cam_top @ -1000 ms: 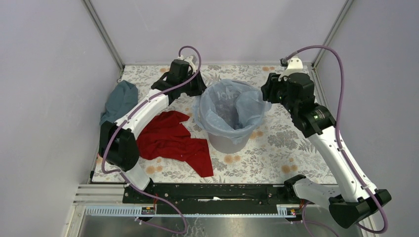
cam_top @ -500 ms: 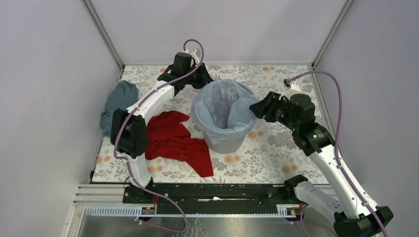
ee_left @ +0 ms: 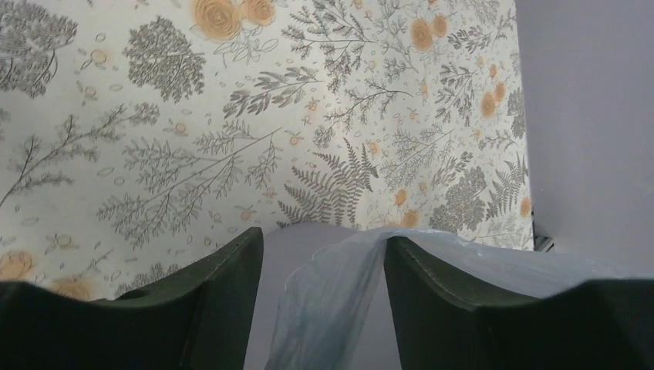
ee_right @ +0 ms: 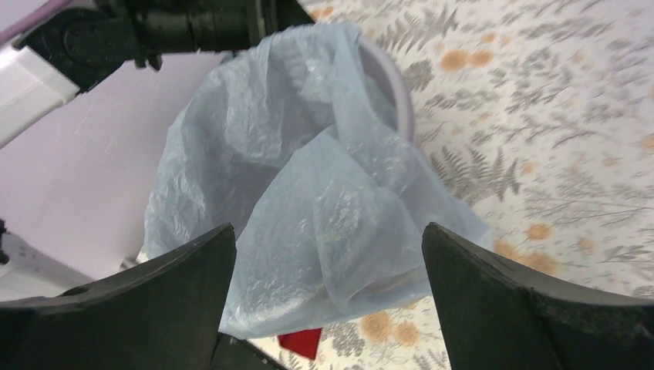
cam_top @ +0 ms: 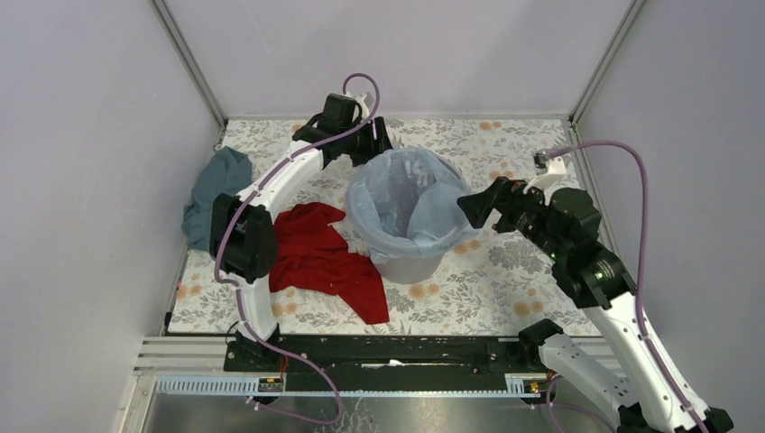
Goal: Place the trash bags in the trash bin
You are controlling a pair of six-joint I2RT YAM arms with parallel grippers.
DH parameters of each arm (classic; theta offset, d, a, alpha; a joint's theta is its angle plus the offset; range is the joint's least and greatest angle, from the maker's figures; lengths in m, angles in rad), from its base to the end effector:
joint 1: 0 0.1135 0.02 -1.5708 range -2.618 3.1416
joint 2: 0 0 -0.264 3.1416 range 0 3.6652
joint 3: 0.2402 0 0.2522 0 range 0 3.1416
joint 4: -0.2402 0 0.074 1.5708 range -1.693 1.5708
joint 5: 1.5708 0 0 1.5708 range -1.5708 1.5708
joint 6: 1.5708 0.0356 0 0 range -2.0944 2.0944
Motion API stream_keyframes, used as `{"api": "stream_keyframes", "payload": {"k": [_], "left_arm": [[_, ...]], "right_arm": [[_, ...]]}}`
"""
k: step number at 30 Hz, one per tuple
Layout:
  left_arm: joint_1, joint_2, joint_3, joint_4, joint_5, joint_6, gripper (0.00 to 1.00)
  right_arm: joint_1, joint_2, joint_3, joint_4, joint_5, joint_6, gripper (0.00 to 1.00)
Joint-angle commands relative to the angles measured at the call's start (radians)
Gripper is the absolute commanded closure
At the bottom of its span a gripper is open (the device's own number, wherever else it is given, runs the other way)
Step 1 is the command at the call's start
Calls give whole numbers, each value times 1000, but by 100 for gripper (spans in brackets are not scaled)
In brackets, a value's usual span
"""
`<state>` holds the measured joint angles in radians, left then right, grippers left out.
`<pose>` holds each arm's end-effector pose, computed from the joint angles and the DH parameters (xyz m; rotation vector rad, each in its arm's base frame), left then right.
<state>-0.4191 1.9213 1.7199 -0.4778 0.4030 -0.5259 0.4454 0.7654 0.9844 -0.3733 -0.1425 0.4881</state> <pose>0.4015 -0.1941 0.3042 0.1038 2.3626 -0.9400 0.1455 0.0751 0.3914 -0.0711 1.7913 0.8037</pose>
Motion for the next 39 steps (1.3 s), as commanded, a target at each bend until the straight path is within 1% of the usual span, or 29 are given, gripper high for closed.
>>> {"api": "stream_keyframes", "payload": {"k": [1, 5, 7, 9, 11, 14, 17, 20, 22, 24, 27, 31, 34, 36, 37, 39], "left_arm": [[19, -107, 43, -56, -50, 46, 34], [59, -170, 31, -91, -68, 75, 20], [102, -206, -6, -86, -41, 91, 9], [160, -239, -52, -76, 8, 92, 4], [216, -279, -123, -31, 67, 72, 1], [256, -328, -215, 15, 112, 30, 1], [263, -403, -338, 72, 119, -14, 1], [264, -476, -464, 146, 163, -50, 2], [264, -499, -512, 154, 178, -52, 6], [264, -521, -548, 159, 178, -58, 9], [264, -531, -612, 226, 209, -98, 12], [263, -489, -671, 324, 289, -169, 18], [248, -449, -698, 383, 328, -222, 19], [225, -443, -721, 415, 313, -237, 20], [214, -446, -737, 430, 299, -240, 20], [192, -453, -777, 465, 276, -258, 23]], "right_arm": [[1, -5, 7, 9, 186, -86, 6], [-21, -4, -7, 13, 236, -109, 9], [-38, -28, -27, 13, 239, -101, 14], [-55, -62, -58, 25, 212, -73, 16], [-60, -72, -81, 35, 177, -64, 16], [-62, -38, -82, -27, 215, -79, 16], [-62, -63, -71, -104, 240, -100, 18], [-62, -117, -82, -135, 190, -130, 17], [-62, -113, -87, -169, 158, -135, 17], [-62, -90, -101, -169, 115, -132, 17], [-62, -50, -135, -89, 72, -123, 17], [-63, 18, -191, 45, 83, -142, 17], [-62, 80, -224, 163, -29, -186, 13], [-62, 115, -237, 230, -58, -184, 13], [-62, 128, -241, 257, -43, -180, 16], [-62, 149, -258, 308, -4, -171, 26]]}}
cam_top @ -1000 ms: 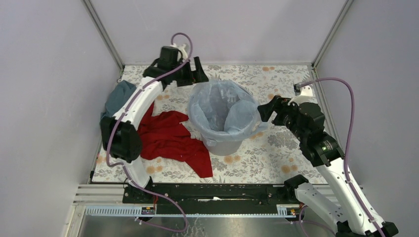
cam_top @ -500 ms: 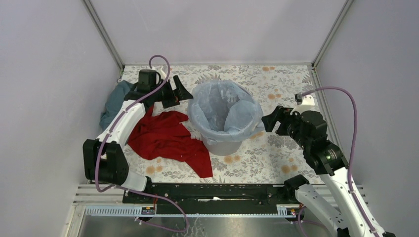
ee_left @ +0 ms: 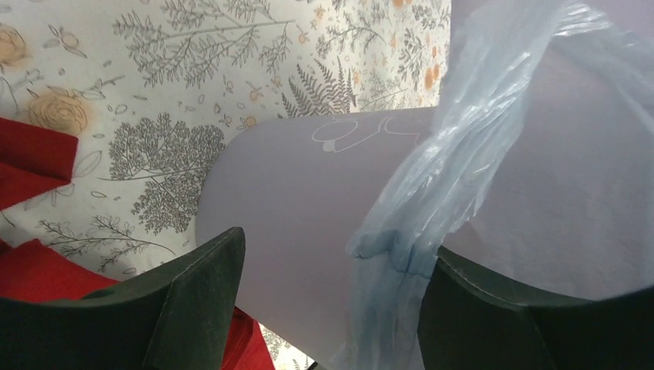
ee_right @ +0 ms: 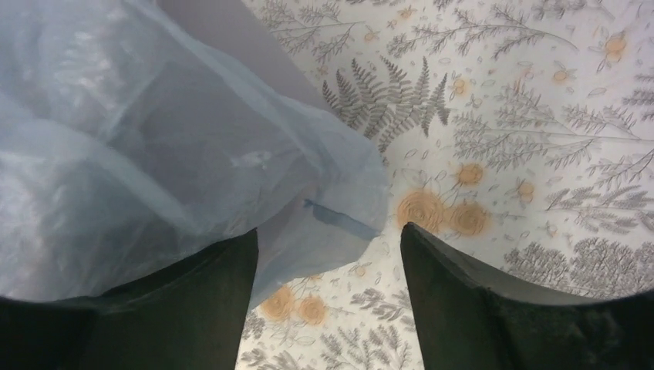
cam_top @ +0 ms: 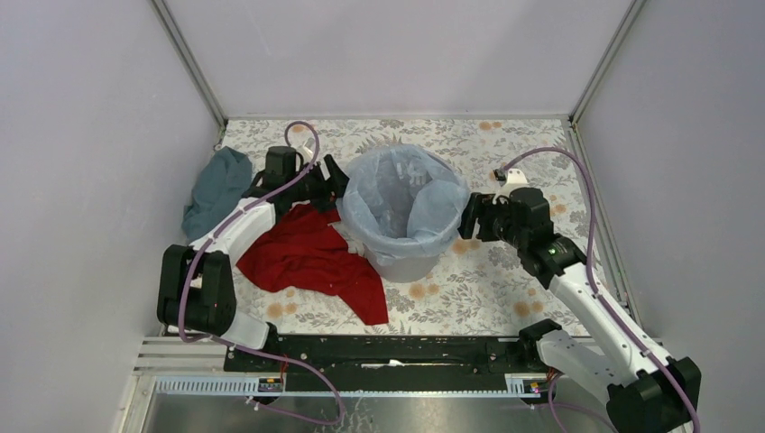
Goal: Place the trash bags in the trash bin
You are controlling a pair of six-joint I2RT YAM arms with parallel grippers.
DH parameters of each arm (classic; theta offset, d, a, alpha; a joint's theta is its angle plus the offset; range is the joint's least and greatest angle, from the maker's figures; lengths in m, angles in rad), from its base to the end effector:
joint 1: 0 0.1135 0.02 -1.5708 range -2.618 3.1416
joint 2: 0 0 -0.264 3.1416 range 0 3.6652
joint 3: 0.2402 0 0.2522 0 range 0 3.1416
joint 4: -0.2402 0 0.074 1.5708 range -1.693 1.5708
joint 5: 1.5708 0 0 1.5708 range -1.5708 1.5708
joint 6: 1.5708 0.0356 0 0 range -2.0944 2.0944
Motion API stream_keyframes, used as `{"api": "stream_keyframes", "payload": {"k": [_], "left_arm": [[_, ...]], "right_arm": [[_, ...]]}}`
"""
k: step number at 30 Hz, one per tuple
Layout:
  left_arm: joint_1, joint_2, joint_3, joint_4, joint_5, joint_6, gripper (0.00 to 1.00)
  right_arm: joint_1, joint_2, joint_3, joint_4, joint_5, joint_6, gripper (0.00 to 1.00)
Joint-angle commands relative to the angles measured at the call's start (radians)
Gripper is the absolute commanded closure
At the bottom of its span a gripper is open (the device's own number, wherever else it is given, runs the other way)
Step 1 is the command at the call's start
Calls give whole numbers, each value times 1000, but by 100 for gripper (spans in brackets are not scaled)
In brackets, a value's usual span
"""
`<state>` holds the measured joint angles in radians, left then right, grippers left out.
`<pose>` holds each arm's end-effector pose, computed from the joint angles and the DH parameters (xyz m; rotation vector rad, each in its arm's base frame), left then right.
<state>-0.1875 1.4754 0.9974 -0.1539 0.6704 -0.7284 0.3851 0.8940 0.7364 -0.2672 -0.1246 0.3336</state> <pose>0.3124 -0.0818 0.2567 -0.2217 2.3137 -1.2285 0.1889 0.0813 0.2951 -0.1345 2.0359 0.5816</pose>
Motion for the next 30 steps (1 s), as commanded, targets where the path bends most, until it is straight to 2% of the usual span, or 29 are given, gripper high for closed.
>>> {"api": "stream_keyframes", "payload": {"k": [1, 4, 6, 9, 12, 14, 20, 26, 30], "left_arm": [[-48, -8, -76, 163, 6, -72, 25], [-76, 9, -124, 242, 15, -118, 34], [-101, 22, -135, 266, 2, -130, 41], [-129, 28, -153, 296, -28, -145, 54], [-138, 20, -174, 309, -67, -155, 69], [-139, 10, -194, 317, -81, -161, 77], [-144, -33, -242, 303, -120, -147, 91], [-148, -55, -299, 285, -130, -138, 95], [-157, -64, -321, 285, -144, -142, 95]], "right_arm": [[-2, 28, -28, 244, -10, -9, 30], [-2, 63, -71, 368, -51, -1, 40], [-2, 100, -75, 403, -90, -3, 56], [-2, 156, -57, 406, -59, 0, 81], [-2, 201, -24, 375, -19, -2, 92], [-2, 219, 2, 325, 21, -7, 94], [-2, 204, 33, 145, 115, -21, 95], [-2, 159, 17, 65, 199, -30, 94], [-2, 166, -19, 96, 272, -16, 94]]}}
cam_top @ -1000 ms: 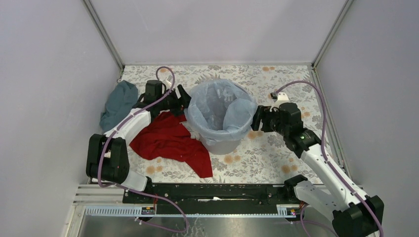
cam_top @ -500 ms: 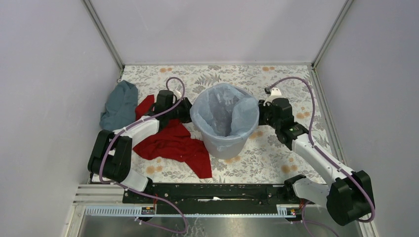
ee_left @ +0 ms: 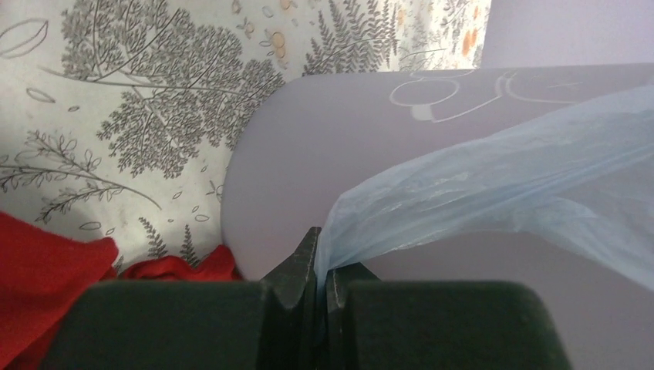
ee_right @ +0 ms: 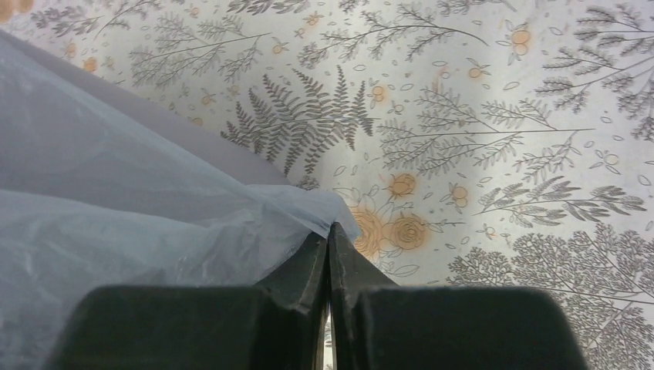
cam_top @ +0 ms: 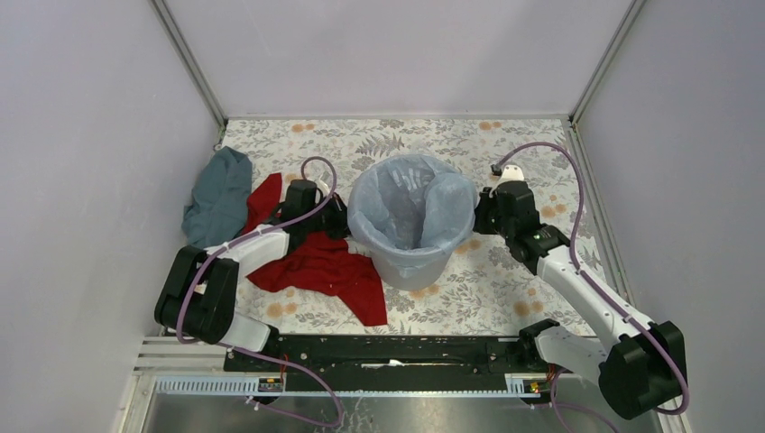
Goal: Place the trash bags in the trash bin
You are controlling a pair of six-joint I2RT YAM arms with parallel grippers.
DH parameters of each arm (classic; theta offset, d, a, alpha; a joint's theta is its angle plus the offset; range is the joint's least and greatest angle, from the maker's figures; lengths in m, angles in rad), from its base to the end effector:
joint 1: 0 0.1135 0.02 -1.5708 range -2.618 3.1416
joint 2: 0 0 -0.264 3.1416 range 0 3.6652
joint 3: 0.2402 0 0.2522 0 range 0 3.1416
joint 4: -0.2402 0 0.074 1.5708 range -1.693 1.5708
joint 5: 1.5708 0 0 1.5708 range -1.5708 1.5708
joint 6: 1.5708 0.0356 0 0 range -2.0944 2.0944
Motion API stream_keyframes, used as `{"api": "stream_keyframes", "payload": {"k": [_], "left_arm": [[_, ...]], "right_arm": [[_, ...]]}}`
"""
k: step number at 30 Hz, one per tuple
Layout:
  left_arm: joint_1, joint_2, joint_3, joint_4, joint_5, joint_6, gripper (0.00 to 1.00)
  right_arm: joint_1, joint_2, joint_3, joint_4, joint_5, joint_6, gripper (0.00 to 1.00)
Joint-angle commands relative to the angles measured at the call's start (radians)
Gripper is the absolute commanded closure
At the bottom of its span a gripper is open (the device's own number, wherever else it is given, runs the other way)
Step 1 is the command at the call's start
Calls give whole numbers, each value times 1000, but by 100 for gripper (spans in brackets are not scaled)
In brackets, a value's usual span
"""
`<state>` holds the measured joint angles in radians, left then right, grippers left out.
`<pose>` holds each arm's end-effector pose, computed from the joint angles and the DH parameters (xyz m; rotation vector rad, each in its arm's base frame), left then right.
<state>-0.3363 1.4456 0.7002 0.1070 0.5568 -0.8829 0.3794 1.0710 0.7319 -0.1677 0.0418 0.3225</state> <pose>0.2689 -0.1139 0.1913 -0.3132 2.3873 -1.2451 0.2237 0.0876 0.2671 -0.0339 2.0997 0.3837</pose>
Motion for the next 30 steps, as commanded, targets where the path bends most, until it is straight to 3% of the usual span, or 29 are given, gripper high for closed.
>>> {"api": "stream_keyframes", "payload": {"k": [1, 4, 8, 11, 14, 22, 27, 30], "left_arm": [[-9, -41, -23, 24, -26, 10, 96], [-9, -70, -2, 1, -23, 10, 96], [-10, -82, 21, -21, -31, 22, 95], [-15, -43, -3, 45, 6, -14, 95], [-37, -12, -37, 137, 31, -75, 96], [-145, 17, -41, 137, -76, -88, 95], [-187, 85, -29, 158, -139, -78, 95], [-176, 142, -10, 171, -150, -55, 96]], "right_arm": [[4, 1, -35, 25, 111, -5, 94], [4, 59, -43, 29, 89, 10, 100], [4, 60, -60, 48, 35, 48, 100], [4, 48, -66, 97, 20, 82, 92], [4, 73, -62, 155, 14, 98, 91], [3, 227, -36, 196, 70, 108, 86], [3, 182, 36, 78, 51, 113, 85], [3, 121, -1, 97, 25, 145, 81]]}}
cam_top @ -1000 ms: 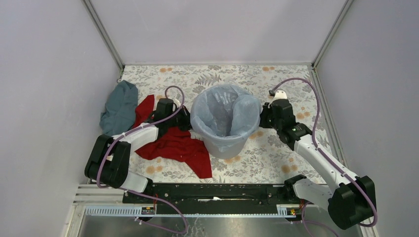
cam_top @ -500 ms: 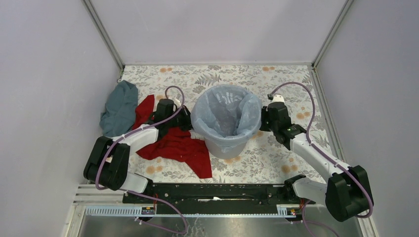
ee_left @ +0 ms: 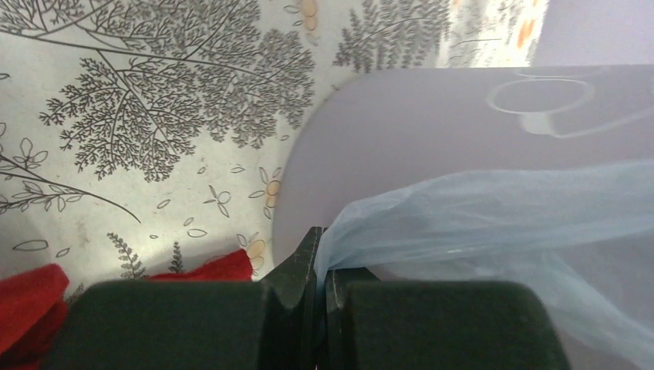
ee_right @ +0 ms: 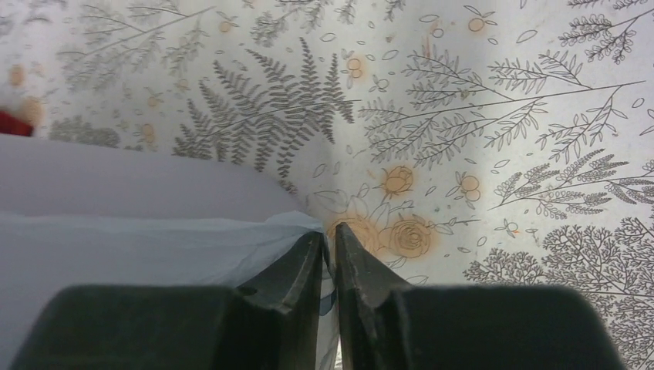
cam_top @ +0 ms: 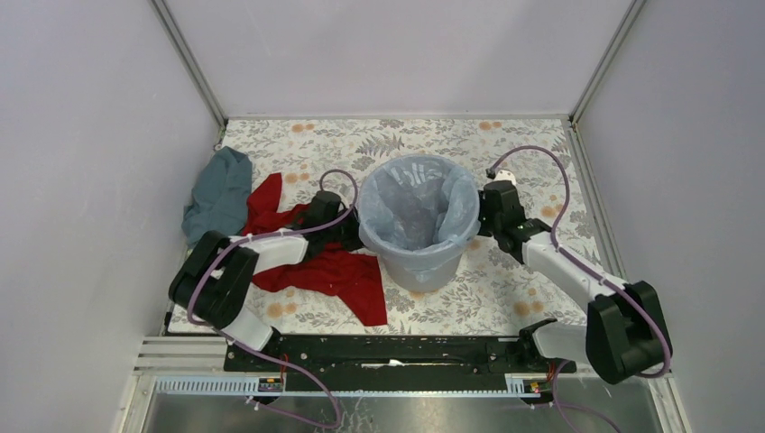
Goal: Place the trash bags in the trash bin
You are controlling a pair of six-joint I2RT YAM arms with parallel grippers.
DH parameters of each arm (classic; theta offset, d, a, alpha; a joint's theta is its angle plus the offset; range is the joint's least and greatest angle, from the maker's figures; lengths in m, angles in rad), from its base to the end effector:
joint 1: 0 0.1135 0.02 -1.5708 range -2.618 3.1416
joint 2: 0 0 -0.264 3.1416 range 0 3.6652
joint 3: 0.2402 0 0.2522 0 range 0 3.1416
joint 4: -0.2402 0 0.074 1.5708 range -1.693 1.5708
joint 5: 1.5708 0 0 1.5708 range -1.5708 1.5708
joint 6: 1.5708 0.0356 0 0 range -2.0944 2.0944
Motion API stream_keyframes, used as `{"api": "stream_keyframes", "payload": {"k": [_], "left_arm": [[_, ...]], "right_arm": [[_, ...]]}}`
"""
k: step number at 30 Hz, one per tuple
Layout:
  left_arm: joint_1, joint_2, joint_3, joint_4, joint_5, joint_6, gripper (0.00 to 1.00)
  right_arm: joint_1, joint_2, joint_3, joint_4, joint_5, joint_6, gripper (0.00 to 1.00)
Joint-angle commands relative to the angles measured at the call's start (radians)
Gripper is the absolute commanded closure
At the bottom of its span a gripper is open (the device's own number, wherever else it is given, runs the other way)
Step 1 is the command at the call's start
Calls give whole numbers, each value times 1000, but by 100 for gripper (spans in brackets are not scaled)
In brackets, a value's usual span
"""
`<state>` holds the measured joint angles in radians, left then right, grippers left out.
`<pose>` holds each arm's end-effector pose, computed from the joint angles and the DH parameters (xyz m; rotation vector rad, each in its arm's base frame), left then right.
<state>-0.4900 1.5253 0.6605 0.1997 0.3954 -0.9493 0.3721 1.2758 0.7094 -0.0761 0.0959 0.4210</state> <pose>0.2553 -0.1517 0.1638 -0.3260 2.4465 -1.1579 0.2525 0.0949 0.2197 0.1081 2.2276 0.3324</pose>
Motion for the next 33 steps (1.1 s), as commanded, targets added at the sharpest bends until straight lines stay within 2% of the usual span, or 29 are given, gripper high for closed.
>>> {"api": "stream_keyframes", "payload": {"k": [1, 5, 10, 12, 13, 16, 18, 21, 27, 31, 33], "left_arm": [[-13, 94, 36, 87, 28, 13, 96], [1, 107, 49, 94, 59, 8, 98], [-1, -2, 67, -11, 27, 45, 97], [-1, -42, 64, -36, 19, 49, 96], [-1, -55, 57, -36, 18, 49, 95], [-7, -65, 36, -45, -25, 65, 95], [-23, -64, 24, -55, -81, 89, 95], [-28, -44, -2, -29, -80, 83, 95], [-28, -47, -2, -2, -51, 64, 94], [-28, -97, 9, -67, -67, 87, 86], [-28, -129, 7, -95, -85, 97, 78]], "right_arm": [[9, -95, -3, 24, -16, 56, 78], [-6, -48, -74, 109, 22, 66, 76], [-22, 52, -22, 45, 9, 52, 79], [-25, 43, -5, 14, 25, 51, 76], [-24, 32, 7, -16, 33, 51, 70], [-24, -32, 38, -127, 52, 48, 47], [-25, -111, 23, -194, 77, 65, 39], [-24, -254, 0, -276, 76, 101, 31], [-24, -426, 9, -433, 118, 140, 28], [-24, -478, -2, -480, 77, 169, 28], [-24, -503, -23, -470, 13, 193, 28]]}}
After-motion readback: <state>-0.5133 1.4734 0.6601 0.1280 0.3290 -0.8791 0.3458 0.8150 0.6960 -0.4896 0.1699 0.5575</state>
